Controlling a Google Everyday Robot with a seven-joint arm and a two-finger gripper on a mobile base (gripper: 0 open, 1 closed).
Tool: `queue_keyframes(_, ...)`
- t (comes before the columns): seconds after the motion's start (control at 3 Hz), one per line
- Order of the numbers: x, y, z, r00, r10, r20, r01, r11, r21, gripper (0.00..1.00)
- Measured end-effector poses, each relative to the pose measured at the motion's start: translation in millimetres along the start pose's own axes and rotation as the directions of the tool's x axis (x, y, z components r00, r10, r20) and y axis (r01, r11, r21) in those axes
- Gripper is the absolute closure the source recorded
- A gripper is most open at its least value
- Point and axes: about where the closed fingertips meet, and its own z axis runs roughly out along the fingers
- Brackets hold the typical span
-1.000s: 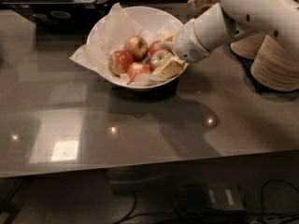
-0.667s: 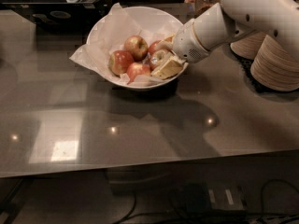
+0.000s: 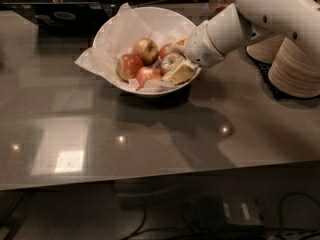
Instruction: Pick apple from white bowl
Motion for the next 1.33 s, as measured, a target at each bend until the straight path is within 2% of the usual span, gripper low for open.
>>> queue_keyframes(0.33, -7, -3, -4, 0.999, -0.004, 0.046, 0.005, 0.9999, -0.016, 1.00)
queue_keyframes(0.67, -22, -15, -19, 0.991, -0.015, 0.135, 0.018, 0.9996, -0.020, 1.00)
queue_keyframes(1.0, -40, -28, -37, 0.978, -0.040, 0.206, 0.042, 0.9991, -0.007, 1.00)
queue_keyframes(1.33, -53, -38, -44, 0.967, -0.053, 0.251, 0.057, 0.9984, -0.006, 1.00)
